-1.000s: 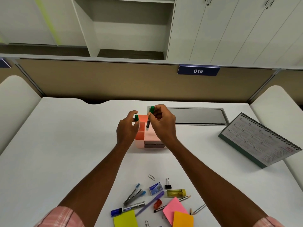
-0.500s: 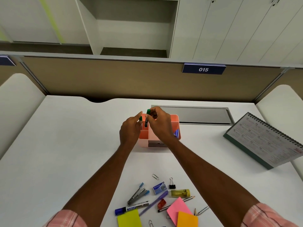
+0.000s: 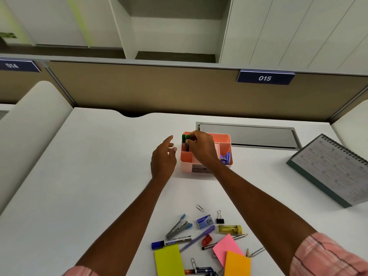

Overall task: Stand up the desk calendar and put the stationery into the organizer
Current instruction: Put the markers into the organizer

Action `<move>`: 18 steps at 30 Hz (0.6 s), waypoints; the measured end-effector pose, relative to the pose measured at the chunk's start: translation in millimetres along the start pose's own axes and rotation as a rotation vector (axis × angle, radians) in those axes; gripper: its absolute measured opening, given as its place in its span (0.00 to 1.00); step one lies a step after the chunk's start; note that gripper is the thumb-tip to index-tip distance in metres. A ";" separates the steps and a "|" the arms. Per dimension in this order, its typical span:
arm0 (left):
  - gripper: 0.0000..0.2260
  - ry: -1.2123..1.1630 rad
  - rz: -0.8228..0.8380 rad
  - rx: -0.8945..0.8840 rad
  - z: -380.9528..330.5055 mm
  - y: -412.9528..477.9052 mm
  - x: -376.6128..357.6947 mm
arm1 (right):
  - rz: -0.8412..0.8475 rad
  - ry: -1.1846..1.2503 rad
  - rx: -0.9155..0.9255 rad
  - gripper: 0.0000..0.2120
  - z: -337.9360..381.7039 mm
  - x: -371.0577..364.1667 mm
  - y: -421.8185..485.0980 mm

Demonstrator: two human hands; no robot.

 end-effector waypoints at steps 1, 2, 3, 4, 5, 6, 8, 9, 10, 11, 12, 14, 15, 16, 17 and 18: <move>0.21 -0.014 -0.006 0.020 4.3 -6.3 2.9 | 0.004 -0.005 0.000 0.11 0.4 -1.4 -0.1; 0.20 -0.039 -0.014 0.044 6.9 -12.9 5.5 | 0.003 -0.010 0.002 0.11 0.6 -0.7 0.9; 0.19 -0.065 -0.022 0.072 10.8 -22.0 9.2 | 0.003 -0.017 0.006 0.11 0.6 -0.9 0.8; 0.18 -0.086 -0.023 0.098 15.4 -32.2 12.8 | 0.005 -0.022 0.003 0.12 0.6 -1.6 0.8; 0.16 -0.104 -0.016 0.118 19.9 -43.8 15.1 | 0.008 -0.025 -0.001 0.12 0.1 -1.7 0.8; 0.15 -0.115 0.001 0.133 25.6 -57.3 16.4 | 0.015 -0.026 -0.004 0.12 -0.7 -2.6 -0.3; 0.12 -0.133 0.043 0.157 35.7 -85.7 18.4 | 0.014 -0.037 0.002 0.12 0.0 -2.5 -1.8; 0.12 -0.136 0.063 0.175 39.8 -100.0 19.7 | 0.008 -0.036 0.002 0.12 0.2 -1.0 -2.6; 0.11 -0.139 0.078 0.198 43.1 -113.5 21.7 | 0.002 -0.025 0.005 0.12 0.4 0.6 -2.8; 0.10 -0.151 0.090 0.225 46.6 -127.3 24.7 | -0.005 -0.011 0.011 0.11 1.0 2.6 -3.8; 0.10 -0.165 0.098 0.257 50.4 -141.8 28.4 | -0.014 0.003 0.016 0.12 1.5 5.3 -5.4; 0.09 -0.178 0.087 0.313 58.6 -170.3 39.2 | -0.034 0.028 0.021 0.14 1.6 11.6 -8.9; 0.09 -0.177 0.080 0.340 64.1 -184.9 45.9 | -0.051 0.040 0.029 0.14 0.7 15.5 -12.9; 0.09 -0.166 0.080 0.360 70.2 -198.9 52.4 | -0.070 0.050 0.044 0.14 0.1 20.4 -18.9; 0.10 -0.145 0.096 0.367 77.0 -212.2 58.6 | -0.089 0.060 0.064 0.13 -0.4 25.4 -27.3; 0.10 -0.109 0.127 0.359 84.1 -224.3 63.7 | -0.104 0.075 0.087 0.12 -2.1 29.5 -37.1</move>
Point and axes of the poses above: each hand's wrist, its own y-axis towards the middle knuckle, its own x-axis out of the back of the hand, z = x × y, the point moved 6 cm from there along y, towards the middle knuckle, and after that the axes turned 3 degrees about -y, right-handed, at the moved point
